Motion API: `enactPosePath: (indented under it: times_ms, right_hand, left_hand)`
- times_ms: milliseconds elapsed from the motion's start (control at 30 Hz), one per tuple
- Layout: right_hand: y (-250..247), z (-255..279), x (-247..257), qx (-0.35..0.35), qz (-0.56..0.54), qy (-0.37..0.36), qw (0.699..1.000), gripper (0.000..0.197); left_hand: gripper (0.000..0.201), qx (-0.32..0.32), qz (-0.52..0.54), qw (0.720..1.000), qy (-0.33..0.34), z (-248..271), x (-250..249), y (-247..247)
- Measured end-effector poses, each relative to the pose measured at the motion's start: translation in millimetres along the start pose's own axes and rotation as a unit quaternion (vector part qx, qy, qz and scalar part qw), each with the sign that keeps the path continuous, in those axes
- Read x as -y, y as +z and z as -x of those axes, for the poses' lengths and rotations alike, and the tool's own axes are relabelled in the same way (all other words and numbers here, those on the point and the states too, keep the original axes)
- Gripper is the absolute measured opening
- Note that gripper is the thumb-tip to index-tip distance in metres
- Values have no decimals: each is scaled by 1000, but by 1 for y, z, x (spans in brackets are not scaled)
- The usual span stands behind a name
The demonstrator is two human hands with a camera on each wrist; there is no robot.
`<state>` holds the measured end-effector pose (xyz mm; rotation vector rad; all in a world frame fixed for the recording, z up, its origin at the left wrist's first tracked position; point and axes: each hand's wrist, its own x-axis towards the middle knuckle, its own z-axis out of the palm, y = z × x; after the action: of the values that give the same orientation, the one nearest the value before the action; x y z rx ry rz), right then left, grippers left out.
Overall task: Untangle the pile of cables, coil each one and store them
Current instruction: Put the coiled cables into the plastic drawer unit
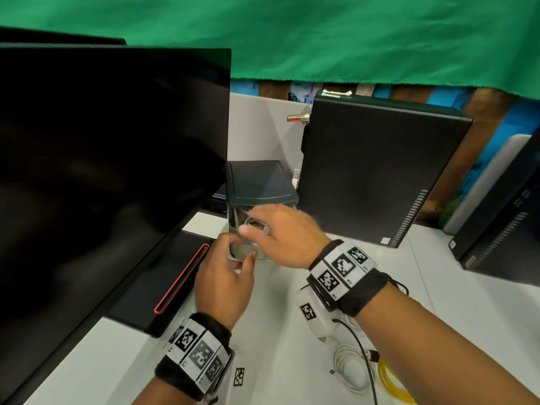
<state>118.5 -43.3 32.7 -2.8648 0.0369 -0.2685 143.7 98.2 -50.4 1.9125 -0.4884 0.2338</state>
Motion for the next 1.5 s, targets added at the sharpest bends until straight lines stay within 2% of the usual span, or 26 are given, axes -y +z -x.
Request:
enactPosePath:
  times_ms: [67, 100, 133, 233, 300, 367, 467, 567, 667, 733, 800, 833, 900, 1000, 1067, 1133, 1233, 1333, 1400, 1467, 1500]
  right_hand:
    - [5, 7, 5, 99, 1, -37, 994, 65]
    - [7, 9, 6, 126, -1, -42, 991, 69]
    - [8, 10, 6, 125, -13, -41, 991, 70]
    - [-10, 12, -3, 22, -106, -11, 994, 64]
    - [-27, 20, -15, -70, -157, 0, 985, 49]
    - [-42, 31, -35, -130, -178, 14, 975, 43]
    - [-53, 54, -78, -159, -200, 66, 965, 31]
    - [-49, 81, -126, -150, -207, 161, 953, 24]
    - [-40, 109, -167, -127, -199, 231, 944, 18]
    - [-33, 123, -187, -109, -184, 275, 938, 16]
    - [-27, 133, -199, -66, -184, 311, 930, 16]
    - [-23, 136, -201, -28, -185, 330, 925, 24]
    - [-17, 138, -199, 57, -161, 353, 920, 53]
    - [-4, 135, -193, 131, -127, 362, 914, 79]
    - [4, 131, -191, 159, -90, 357, 916, 83]
    - [10, 125, -189, 161, -44, 355, 920, 74]
    - [11, 120, -190, 137, -26, 367, 920, 53]
    - [4, 123, -196, 115, -48, 396, 910, 41]
    - [-3, 128, -201, 96, -66, 413, 903, 36]
    - [-11, 132, -204, 82, -83, 422, 899, 37]
    - [-15, 134, -205, 75, -88, 422, 899, 38]
  left_hand:
    - [33, -11, 3, 1000, -1, 0, -1, 0]
    - [35, -10, 3, 1000, -4, -1, -2, 0]
    - [36, -8, -2, 1000, -7, -2, -2, -1]
    - [44, -11, -25, 999, -22, -12, -3, -3]
    - [53, -25, -44, 998, -37, -25, 0, -1]
    - [62, -24, -49, 998, -37, -40, 6, 5]
    - [73, -10, -37, 997, -71, -62, 10, 16]
    - [78, 3, -20, 985, -172, -78, 13, 26]
    - [73, 33, 26, 951, -305, -81, 15, 35]
    - [62, 75, 81, 923, -368, -73, 12, 41]
    - [51, 139, 162, 881, -423, -64, 6, 47]
    - [48, 161, 213, 856, -443, -61, 5, 50]
    - [45, 170, 323, 809, -461, -60, 6, 59]
    - [34, 132, 421, 765, -469, -64, 0, 70]
    - [27, 110, 459, 742, -476, -64, -10, 74]
    - [22, 92, 479, 726, -484, -62, -19, 77]
    - [14, 89, 468, 736, -482, -54, -24, 81]
    - [9, 100, 416, 779, -458, -48, -23, 81]
    - [26, 110, 306, 852, -411, -45, -17, 79]
    - [43, 136, 95, 937, -306, -42, -10, 77]
    - [48, 149, -29, 958, -245, -39, -9, 76]
